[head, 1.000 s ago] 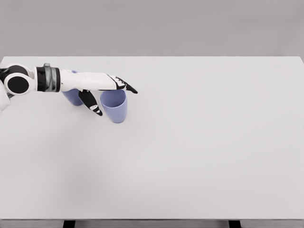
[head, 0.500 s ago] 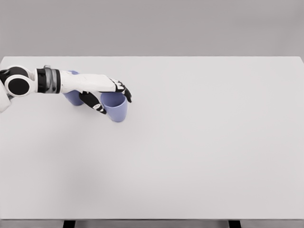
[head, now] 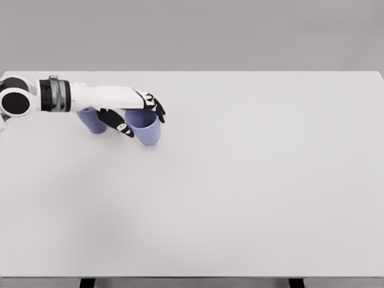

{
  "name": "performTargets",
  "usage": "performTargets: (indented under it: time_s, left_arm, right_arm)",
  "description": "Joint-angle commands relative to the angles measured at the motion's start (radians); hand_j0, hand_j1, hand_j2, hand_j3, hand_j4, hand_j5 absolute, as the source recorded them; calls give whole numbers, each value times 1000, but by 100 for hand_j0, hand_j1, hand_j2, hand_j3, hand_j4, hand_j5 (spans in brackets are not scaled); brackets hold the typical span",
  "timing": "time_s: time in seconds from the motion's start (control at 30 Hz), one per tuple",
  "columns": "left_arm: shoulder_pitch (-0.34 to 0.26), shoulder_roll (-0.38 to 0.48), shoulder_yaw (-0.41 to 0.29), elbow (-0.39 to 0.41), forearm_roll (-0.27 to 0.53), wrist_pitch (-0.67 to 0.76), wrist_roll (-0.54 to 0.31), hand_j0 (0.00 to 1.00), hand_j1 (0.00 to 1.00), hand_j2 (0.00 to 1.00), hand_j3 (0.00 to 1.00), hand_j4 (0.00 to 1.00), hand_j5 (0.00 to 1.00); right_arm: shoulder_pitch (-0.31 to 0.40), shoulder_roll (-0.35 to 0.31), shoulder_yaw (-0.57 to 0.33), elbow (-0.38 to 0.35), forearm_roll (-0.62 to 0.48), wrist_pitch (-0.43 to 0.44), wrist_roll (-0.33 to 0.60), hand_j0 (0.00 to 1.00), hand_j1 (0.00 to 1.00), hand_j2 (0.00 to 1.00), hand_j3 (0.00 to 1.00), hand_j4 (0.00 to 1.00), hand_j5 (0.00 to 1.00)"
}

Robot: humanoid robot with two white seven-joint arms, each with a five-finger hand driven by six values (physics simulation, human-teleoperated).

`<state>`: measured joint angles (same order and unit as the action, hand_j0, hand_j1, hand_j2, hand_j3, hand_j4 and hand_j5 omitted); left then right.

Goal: Place the right cup on the left cup with left arm

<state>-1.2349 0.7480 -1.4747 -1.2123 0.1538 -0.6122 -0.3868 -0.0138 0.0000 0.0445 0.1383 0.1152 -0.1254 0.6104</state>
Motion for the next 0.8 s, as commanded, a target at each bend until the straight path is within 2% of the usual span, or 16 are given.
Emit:
performTargets:
  time_s: [0.0,0.23,0.43,0.77]
  left_arm:
    - [-3,33,2,-39,24,1,-6,61,61,61,61,61,61]
    - [-60,123,1,-124,70,1,-15,60,60,60,60,60,60]
    - [-112,151,-1,-136,112,1,-18,60,60,60,60,60,60]
    - [-176,180,-6,-124,179,1,-76,60,60,60,60,60,60]
  right_arm:
    - [0,0,0,1,1,0,0,100,100,100,100,100,100]
    - [-2,0,0,0,1,0,0,100,100,100,100,100,100]
    - [-2,0,0,0,1,0,0,100,100,100,100,100,100]
    - [-2,0,0,0,1,0,0,100,100,100,100,100,100]
